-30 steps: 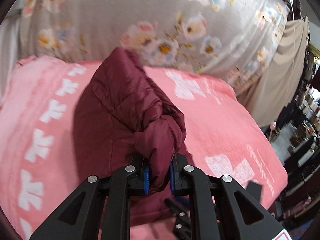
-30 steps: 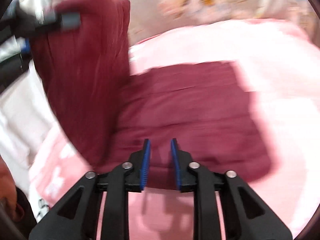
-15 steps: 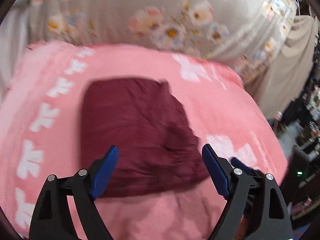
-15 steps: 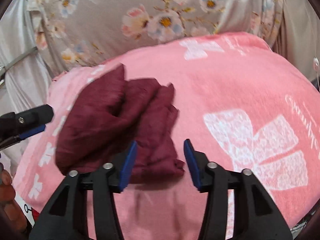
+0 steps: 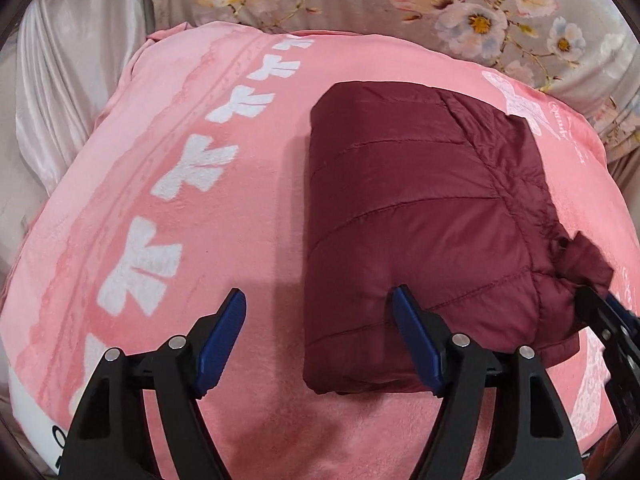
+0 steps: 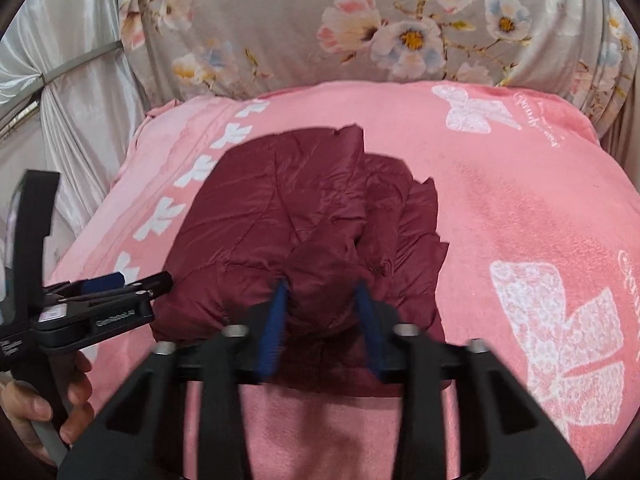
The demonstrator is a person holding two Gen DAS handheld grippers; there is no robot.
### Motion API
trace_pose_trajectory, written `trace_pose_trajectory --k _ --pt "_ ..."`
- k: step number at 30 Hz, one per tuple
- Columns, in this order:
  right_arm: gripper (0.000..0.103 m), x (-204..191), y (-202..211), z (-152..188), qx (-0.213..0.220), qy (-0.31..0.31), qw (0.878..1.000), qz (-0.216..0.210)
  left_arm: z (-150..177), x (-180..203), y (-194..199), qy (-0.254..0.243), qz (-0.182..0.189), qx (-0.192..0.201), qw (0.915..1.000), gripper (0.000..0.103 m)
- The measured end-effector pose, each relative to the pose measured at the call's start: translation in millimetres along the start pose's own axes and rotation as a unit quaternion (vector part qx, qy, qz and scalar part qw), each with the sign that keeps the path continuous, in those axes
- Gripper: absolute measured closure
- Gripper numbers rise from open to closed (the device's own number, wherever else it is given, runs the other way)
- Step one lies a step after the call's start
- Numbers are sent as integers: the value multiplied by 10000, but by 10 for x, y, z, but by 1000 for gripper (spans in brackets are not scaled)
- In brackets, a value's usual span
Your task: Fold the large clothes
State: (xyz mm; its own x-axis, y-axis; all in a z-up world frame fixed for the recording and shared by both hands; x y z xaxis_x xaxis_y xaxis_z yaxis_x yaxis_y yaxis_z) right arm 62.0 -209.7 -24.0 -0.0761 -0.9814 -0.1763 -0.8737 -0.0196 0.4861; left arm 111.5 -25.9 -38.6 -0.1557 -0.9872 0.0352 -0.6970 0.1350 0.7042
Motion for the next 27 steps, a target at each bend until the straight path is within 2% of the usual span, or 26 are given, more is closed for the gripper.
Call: trace_pose_trajectory --k 2,5,10,16,21,27 --pt "99 92 92 23 78 -167 9998 -60 33 33 11 -15 85 -28 10000 31" --pt "100 287 268 78 165 -244 9995 147 72 153 15 -46 338 -128 9993 31" --pt "100 606 273 416 -212 -284 9977 585 189 408 -89 -229 488 -295 9981 29" --pt "100 743 109 709 -522 -319 9944 857 309 573 -192 -510 362 -343 9975 29" --pt "100 794 -30 872 -701 -405 9931 846 358 620 -285 -585 337 -372 9970 29" --pt "100 790 -68 930 -709 -420 9931 832 390 669 -369 -752 245 -325 9963 28"
Point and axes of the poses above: each gripper's, at about its wrist camera, not at the fingertips, and y roughly against the way its jaws point, x to its right, z to its underside, the point moved 5 cm from there along -y, roughly the way its jaws point, and after that the axes turned 13 degrees about x, right-handed, at the moved point
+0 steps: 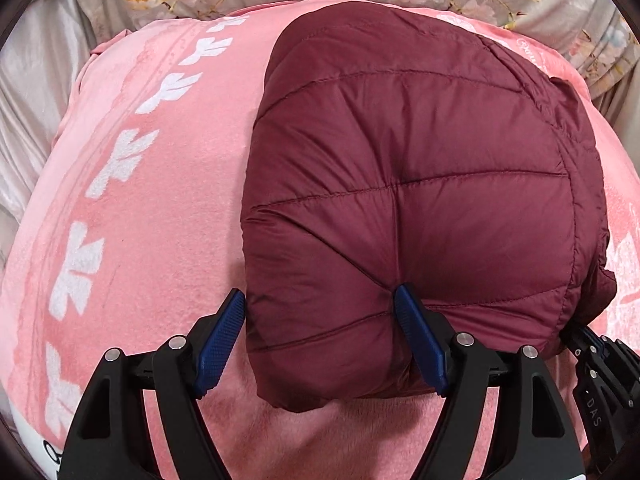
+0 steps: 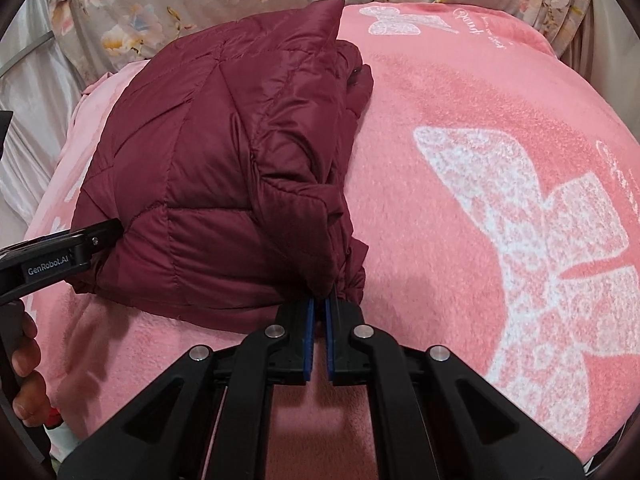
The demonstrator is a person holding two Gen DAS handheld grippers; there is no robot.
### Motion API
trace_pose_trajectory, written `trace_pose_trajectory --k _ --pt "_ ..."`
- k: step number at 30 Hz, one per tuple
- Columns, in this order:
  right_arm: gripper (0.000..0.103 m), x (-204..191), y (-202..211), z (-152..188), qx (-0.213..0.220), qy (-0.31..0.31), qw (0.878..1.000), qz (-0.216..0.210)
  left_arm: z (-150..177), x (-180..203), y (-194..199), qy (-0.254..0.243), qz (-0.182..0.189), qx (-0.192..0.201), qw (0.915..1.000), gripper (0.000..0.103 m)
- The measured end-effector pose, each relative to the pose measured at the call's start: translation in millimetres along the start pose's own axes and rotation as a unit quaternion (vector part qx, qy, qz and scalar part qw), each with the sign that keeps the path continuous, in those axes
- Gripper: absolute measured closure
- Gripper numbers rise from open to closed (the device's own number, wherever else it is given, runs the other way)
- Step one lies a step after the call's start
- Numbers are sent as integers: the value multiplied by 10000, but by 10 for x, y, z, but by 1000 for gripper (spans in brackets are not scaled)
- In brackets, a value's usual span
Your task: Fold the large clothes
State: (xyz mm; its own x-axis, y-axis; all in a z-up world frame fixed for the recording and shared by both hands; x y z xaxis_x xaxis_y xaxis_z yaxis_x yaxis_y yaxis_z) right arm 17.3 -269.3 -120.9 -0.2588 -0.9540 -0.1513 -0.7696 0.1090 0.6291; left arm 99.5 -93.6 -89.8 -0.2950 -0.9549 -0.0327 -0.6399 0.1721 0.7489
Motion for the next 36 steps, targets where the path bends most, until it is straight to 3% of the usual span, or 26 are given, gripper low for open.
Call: trace_pose_trajectory --k 13,16,19,22,24,25,26,29,33,36 --pt "100 -9 -19 18 70 22 10000 -54 22 38 -113 -154 -113 118 9997 22" --pt "99 74 78 -24 -67 -240 9995 -186 -12 -41 -55 0 90 -53 9999 22" --pt "91 229 363 -210 158 -465 9985 -221 -142 -275 124 373 477 -158 9980 24" --pt "85 306 626 -532 593 -511 9968 -134 -460 -515 370 473 374 286 9978 26" --pt "73 312 707 -806 850 -615 9941 -268 -734 -606 467 493 350 556 9966 26" --pt "59 306 719 -998 994 -731 9917 -359 -910 -640 494 527 324 685 9957 26" --pt "52 293 699 -1183 1120 -817 9894 -424 -1080 -652 495 551 314 800 9948 26" --pt "49 259 486 -1630 1224 -1145 9840 -602 -1440 -617 373 609 269 842 9942 26" --pt "49 234 -119 -1973 783 -1803 9790 -546 -1693 -528 120 774 323 667 9942 26" --pt "49 197 -583 -1927 255 -1895 9809 -352 -1808 -462 -151 746 192 509 9957 26"
Point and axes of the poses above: each gripper's, at about its wrist camera, not at the fingertips, and y roughly against the way its jaws point, x to its right, z to its underside, the point moved 5 cm from there along -y, roughly the way its jaws point, and after that the axes turned 13 degrees about x, right-handed, at the moved point
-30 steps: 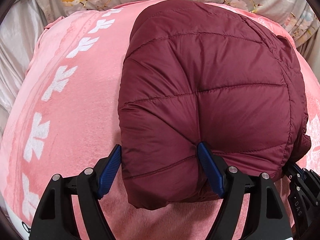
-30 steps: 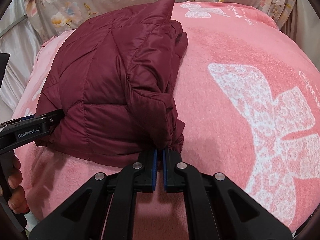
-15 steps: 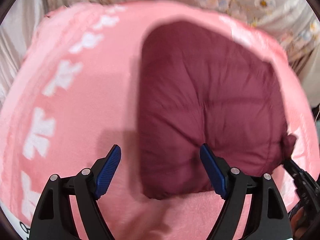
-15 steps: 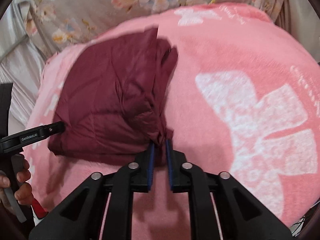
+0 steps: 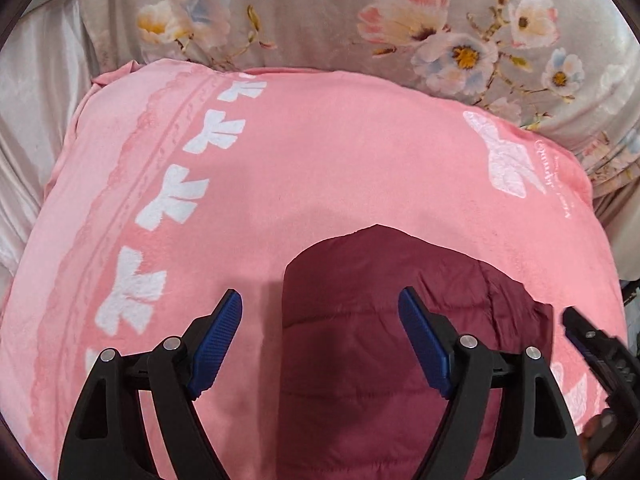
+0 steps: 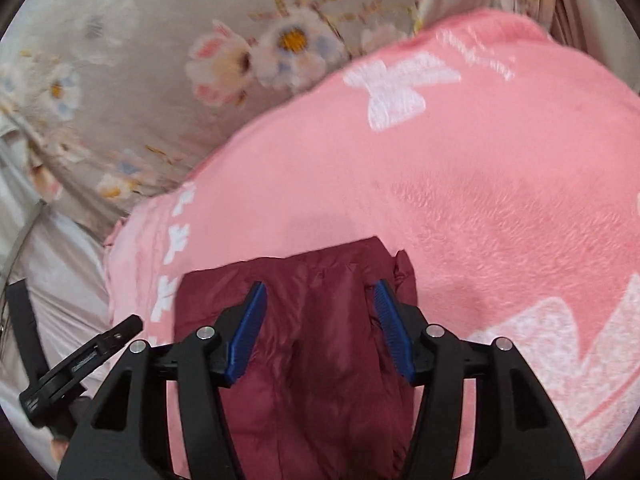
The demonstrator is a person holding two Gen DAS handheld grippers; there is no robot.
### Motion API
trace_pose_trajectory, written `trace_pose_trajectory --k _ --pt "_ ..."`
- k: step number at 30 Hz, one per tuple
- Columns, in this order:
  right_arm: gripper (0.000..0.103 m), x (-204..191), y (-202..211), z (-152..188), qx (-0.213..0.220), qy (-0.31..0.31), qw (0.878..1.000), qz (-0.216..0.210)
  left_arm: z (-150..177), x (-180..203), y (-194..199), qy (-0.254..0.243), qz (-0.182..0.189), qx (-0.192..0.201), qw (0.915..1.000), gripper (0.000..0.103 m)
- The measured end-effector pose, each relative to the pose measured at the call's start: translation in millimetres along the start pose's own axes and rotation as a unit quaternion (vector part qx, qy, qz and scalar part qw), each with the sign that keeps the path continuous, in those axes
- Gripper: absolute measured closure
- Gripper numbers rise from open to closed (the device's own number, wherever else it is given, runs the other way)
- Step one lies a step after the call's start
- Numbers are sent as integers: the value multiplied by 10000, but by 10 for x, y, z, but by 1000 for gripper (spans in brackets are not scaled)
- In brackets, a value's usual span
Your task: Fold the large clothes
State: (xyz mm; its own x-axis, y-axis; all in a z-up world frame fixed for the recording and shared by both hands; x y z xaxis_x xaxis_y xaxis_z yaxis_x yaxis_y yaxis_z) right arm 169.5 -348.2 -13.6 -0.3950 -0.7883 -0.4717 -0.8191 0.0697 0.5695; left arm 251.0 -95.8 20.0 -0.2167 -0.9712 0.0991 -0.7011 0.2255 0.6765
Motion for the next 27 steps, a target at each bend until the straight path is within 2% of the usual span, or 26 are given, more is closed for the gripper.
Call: trace_pose_trajectory --k 1,2,3,4,7,10,12,13,19,27 --pt "56 6 -138 67 -208 -10 9998 -38 11 29 -81 1 -23 -63 10000 26" --pt "90 8 -235 137 -383 -43 9992 -99 19 65 -132 -13 -20 -120 9999 26" --pt "95 42 -270 193 -415 -100 9990 -164 21 86 -185 -33 -15 -159 9999 26" --pt "97 65 -224 197 -258 -15 9996 -114 48 122 -232 -70 -5 -188 9998 26" --pt "99 163 -49 201 230 418 9981 379 145 239 -373 -236 1 -275 9993 26" --pt "99 250 -109 276 265 695 9949 675 307 335 -588 -297 17 -445 9986 23" --pt "98 291 -198 348 260 898 9920 848 377 374 -672 -303 -15 -378 9988 19" --pt "98 306 -233 366 259 944 9913 880 399 393 -694 -323 -66 -340 9989 16" --pt "97 288 -412 460 394 1324 9849 1039 489 515 -801 -636 -224 -35 9977 14" --pt "96 230 -467 530 668 1704 9755 1218 591 524 -894 -494 -230 351 9979 14"
Point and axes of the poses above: each gripper's, at about its wrist camera, not at the fingertips, and y roughly against the way its jaws point, x to its right, z to its underside, the point moved 5 cm from there along -y, roughly the way its jaws point, and after that the axes turned 13 degrees about x, right-handed, at the moved point
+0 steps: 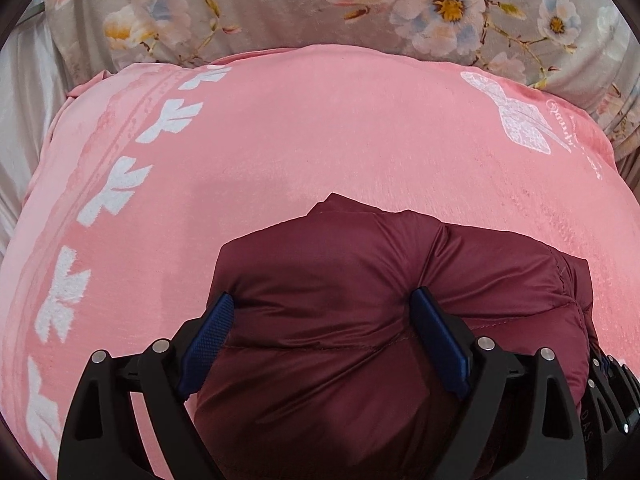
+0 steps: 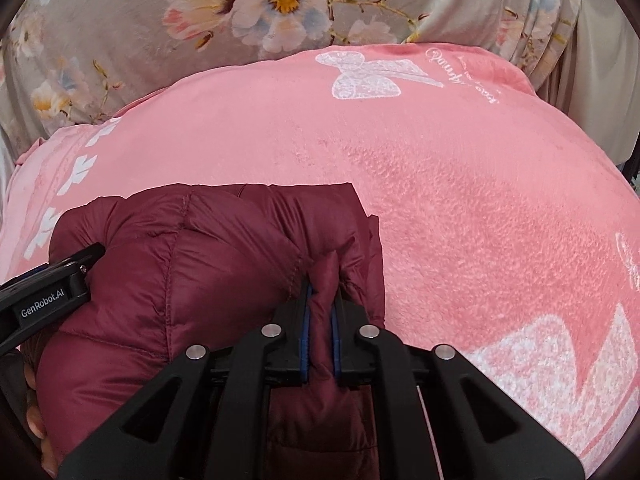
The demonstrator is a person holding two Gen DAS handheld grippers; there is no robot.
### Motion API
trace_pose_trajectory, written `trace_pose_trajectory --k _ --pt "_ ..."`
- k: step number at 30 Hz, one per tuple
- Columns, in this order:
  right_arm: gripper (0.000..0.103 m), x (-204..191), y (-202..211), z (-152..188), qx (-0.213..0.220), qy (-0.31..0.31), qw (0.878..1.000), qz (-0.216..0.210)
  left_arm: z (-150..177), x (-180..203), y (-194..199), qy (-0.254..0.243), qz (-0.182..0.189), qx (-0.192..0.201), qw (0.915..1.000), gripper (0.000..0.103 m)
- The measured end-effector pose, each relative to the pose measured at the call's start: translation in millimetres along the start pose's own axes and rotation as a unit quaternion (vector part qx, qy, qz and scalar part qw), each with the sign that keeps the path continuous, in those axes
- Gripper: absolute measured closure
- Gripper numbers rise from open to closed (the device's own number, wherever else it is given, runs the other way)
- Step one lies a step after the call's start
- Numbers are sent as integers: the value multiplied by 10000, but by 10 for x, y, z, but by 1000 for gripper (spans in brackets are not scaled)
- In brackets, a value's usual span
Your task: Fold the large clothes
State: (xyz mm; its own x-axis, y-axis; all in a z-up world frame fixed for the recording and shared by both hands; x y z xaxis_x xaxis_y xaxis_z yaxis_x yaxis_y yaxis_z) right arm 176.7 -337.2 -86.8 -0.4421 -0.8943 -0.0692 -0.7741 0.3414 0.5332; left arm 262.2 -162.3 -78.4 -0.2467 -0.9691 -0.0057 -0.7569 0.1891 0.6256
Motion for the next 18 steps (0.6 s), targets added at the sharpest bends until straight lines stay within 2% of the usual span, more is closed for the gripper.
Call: trace_pose_trajectory --k 7,18 --pt "96 -31 -16 34 38 96 9999 79 41 44 -25 -93 -112 187 9997 13" --pt "96 -50 -24 45 57 71 9999 96 61 66 -79 -104 -116 249 9996 14"
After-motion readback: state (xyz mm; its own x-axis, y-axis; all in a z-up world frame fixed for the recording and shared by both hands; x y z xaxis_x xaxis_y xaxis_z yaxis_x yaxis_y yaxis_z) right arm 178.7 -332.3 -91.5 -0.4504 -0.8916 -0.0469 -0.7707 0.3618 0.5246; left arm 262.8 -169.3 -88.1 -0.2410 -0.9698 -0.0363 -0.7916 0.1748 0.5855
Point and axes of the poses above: each gripper's, at about its wrist camera, not at the fingertips, and y roughly against the way its jaws point, x to its right, z to its underside, the point moved 5 cm from there along -y, roughly the way its jaws point, and after that the axes turned 13 degrees about x, right-handed, at the moved point
